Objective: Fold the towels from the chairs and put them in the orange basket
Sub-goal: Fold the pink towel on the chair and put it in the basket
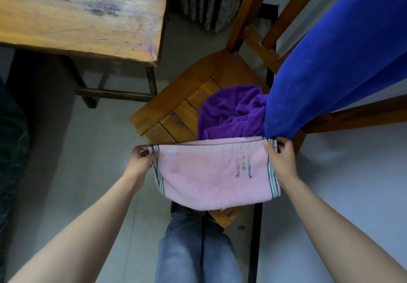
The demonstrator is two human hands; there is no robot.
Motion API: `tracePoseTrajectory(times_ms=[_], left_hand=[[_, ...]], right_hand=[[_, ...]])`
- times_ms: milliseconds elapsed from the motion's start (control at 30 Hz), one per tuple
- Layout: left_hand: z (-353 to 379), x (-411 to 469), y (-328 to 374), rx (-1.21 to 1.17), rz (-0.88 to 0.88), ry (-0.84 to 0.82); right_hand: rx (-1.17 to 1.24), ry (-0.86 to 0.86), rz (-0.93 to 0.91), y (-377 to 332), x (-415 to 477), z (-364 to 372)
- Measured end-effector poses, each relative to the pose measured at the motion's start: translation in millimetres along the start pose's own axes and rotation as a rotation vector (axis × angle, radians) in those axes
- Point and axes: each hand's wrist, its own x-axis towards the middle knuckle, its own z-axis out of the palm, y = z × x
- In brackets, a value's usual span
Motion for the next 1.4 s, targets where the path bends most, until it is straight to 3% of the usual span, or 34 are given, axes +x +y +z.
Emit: tracePoseTrajectory(times_ms=[200, 567, 767, 933, 1000, 1067, 1167, 1267, 1333, 1400], left_hand=[[-8, 6, -1, 0.096, -0.145, -0.035], [-29, -23, 12, 0.448, 0.106, -0.093], [-62, -49, 30, 0.585, 0.406, -0.123], [-87, -93, 77, 0.551, 0.987, -0.039], [-91, -106, 78, 0.662, 1.207, 0.048], [-89, -108, 61, 0.81, 1.289, 0.09], [-69, -93, 13, 1.137, 1.148, 0.075], [-37, -81, -29, 1.524, 0.878, -0.087], [-17, -80, -45, 1.61, 0.711, -0.17], [0, -86, -48, 1.637, 0.662, -0.265]], right_hand=[[-0.01, -0.077, 0.049, -1, -9, -9], [-0.069, -0.134, 0.048, -16, -31, -32], [-0.096, -0.18, -0.026, -45, -59, -66], [-0.047, -0.27, -0.197, -85, -96, -112], [-0.09, -0.269, -0.242, -88, -109, -127], [-0.146, -0.273, -0.247, -80, -116, -131], [-0.258, -0.153, -0.184, -13, -98, -119], [-0.398, -0.032, -0.084, 48, -89, -85], [-0.325, 0.034, 0.076, 74, -89, -62], [-0.182, 0.174, 0.218, 88, -88, -44]])
